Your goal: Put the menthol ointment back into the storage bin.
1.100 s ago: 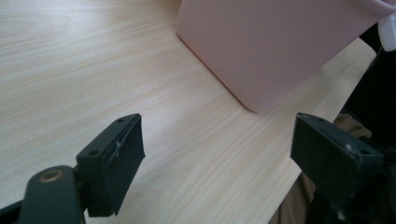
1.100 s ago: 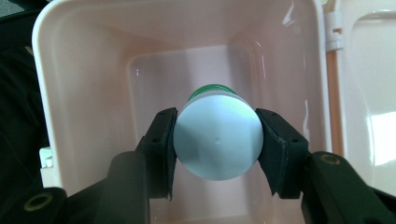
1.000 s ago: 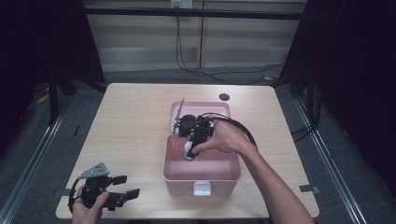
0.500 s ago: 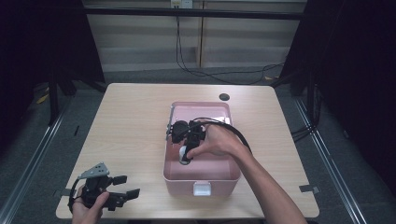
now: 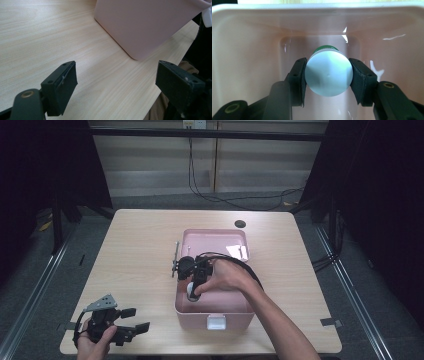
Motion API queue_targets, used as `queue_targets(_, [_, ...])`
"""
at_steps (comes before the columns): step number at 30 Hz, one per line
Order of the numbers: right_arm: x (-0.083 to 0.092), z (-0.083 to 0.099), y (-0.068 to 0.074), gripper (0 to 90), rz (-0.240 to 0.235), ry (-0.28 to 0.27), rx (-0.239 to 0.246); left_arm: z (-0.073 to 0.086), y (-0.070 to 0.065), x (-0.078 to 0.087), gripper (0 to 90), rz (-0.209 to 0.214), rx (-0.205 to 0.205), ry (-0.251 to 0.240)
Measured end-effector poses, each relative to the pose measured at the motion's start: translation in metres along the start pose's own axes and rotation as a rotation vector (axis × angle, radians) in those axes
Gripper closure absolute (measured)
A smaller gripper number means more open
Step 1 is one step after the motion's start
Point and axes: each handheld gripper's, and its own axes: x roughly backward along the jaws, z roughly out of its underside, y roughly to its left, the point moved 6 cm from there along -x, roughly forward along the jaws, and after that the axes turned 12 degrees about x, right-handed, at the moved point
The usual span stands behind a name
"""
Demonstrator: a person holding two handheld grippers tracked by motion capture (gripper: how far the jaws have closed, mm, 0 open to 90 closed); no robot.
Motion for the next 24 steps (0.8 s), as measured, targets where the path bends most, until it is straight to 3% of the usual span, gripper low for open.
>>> queue_targets(17, [-0.028, -0.003, 0.000, 50.8, -0.024, 0.013, 0.004, 0.000, 0.000, -0.001, 17.2, -0.001, -0.005, 0.005])
queue_targets(24, [-0.033, -0.002, -0.002, 50.8, -0.020, -0.011, 0.005, 0.000, -0.001, -0.001, 17.2, 0.001, -0.003, 0.006])
